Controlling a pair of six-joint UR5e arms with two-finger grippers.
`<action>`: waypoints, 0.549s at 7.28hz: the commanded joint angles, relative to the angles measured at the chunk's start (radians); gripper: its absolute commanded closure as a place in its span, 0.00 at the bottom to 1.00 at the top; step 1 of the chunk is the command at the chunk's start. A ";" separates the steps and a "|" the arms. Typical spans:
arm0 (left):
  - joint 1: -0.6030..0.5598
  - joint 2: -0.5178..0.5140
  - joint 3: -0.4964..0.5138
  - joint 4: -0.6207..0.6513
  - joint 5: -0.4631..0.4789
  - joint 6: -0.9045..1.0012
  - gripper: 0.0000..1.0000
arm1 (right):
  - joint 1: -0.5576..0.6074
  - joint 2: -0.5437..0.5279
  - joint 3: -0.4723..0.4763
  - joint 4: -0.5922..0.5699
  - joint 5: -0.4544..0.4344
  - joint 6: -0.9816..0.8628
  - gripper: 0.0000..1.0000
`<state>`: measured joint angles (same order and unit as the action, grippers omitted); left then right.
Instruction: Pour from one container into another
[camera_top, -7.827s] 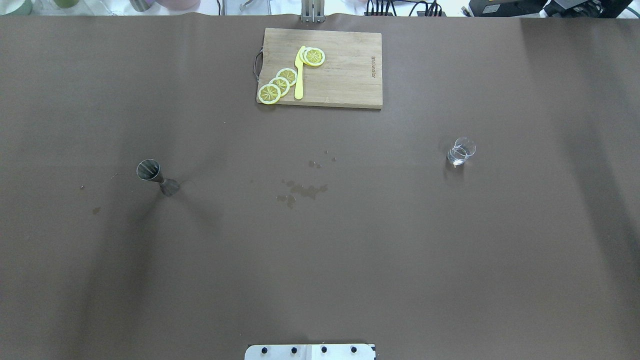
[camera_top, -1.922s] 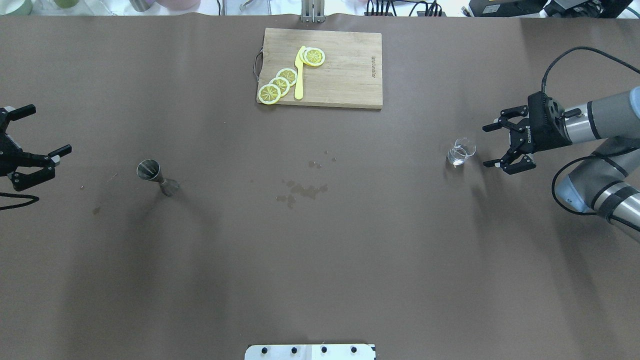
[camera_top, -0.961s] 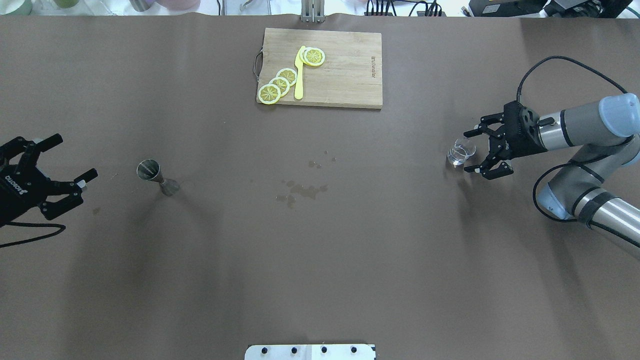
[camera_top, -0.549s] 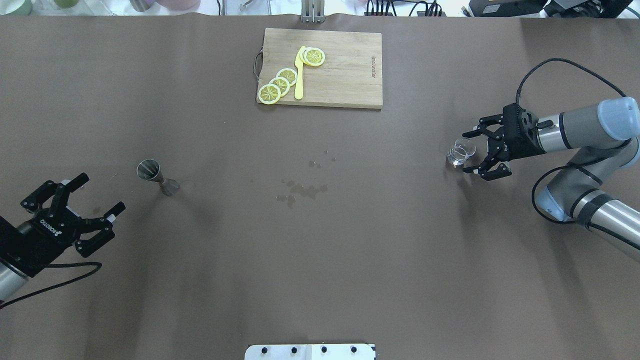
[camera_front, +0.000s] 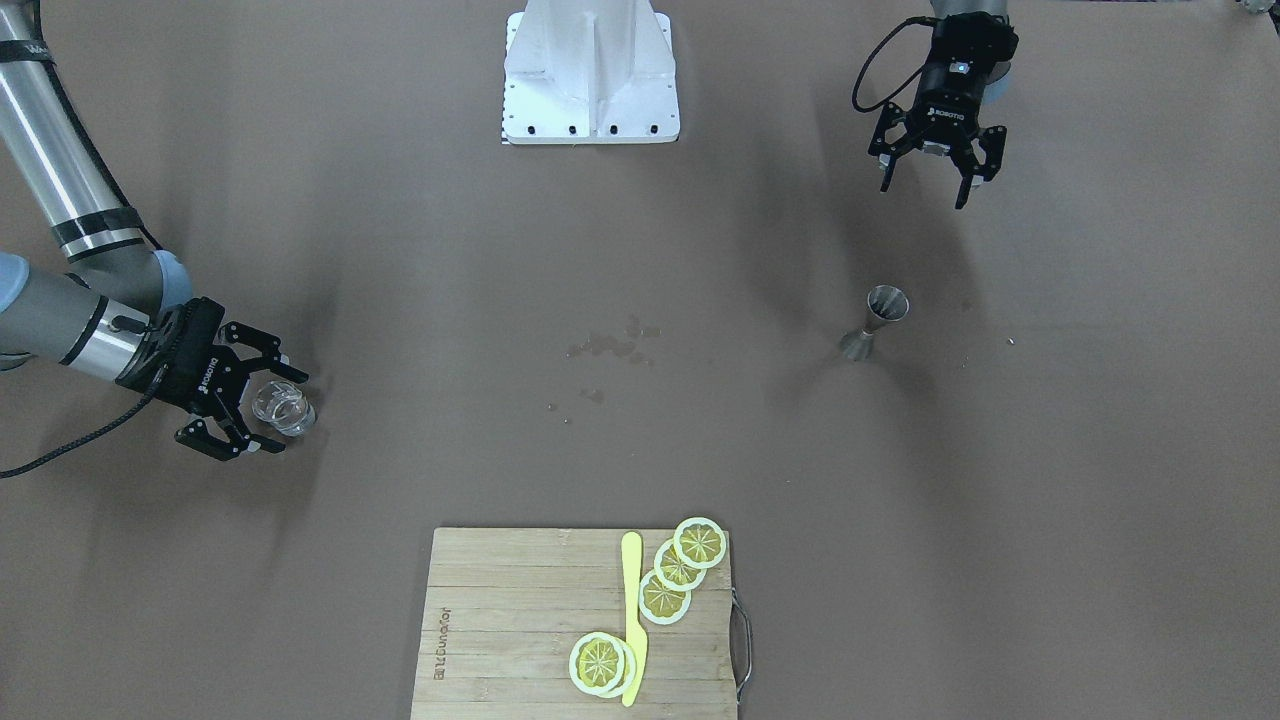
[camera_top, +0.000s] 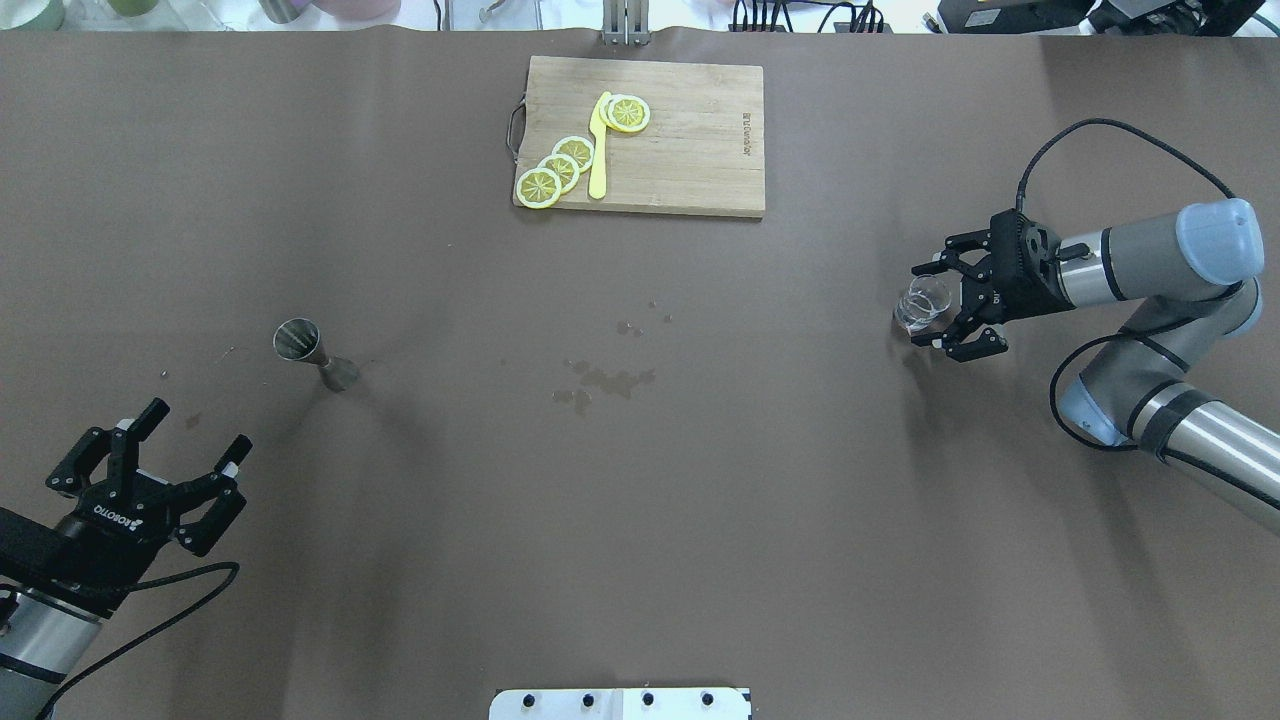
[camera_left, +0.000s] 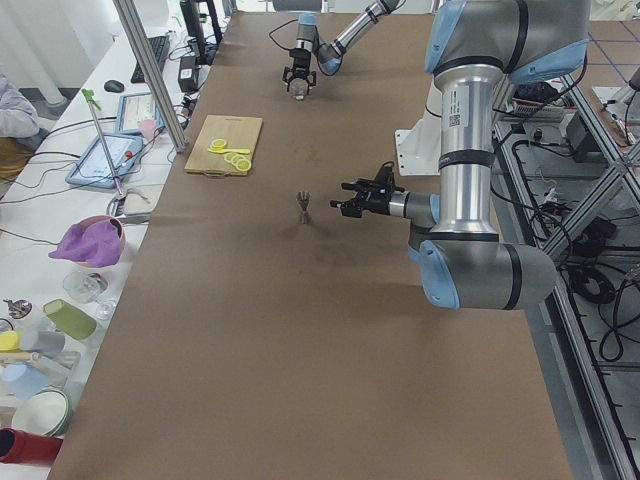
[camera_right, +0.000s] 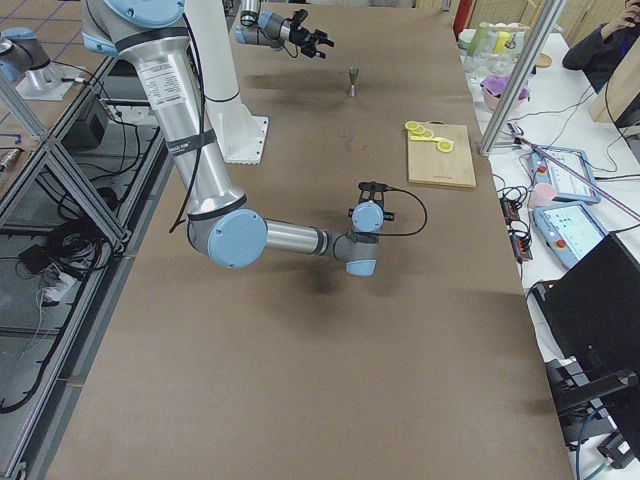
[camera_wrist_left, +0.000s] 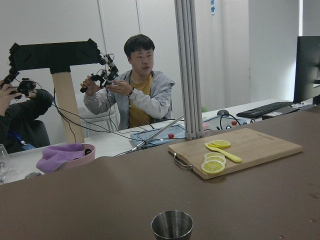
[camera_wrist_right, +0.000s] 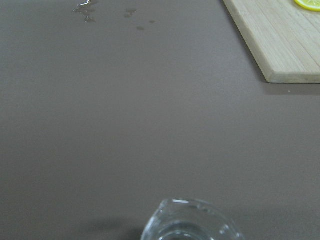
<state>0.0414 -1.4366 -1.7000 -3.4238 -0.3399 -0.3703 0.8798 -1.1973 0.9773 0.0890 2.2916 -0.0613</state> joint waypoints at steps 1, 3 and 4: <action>0.011 -0.060 0.062 0.134 0.083 -0.039 0.13 | -0.005 0.001 -0.008 0.002 -0.004 0.000 0.05; 0.002 -0.058 0.004 0.808 0.203 -0.641 0.15 | -0.005 0.002 -0.011 0.000 -0.004 0.002 0.17; -0.012 -0.051 -0.013 0.878 0.196 -0.773 0.17 | -0.005 0.002 -0.012 0.000 -0.004 0.003 0.22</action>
<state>0.0429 -1.4958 -1.6822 -2.7751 -0.1634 -0.8717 0.8745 -1.1952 0.9672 0.0891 2.2872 -0.0596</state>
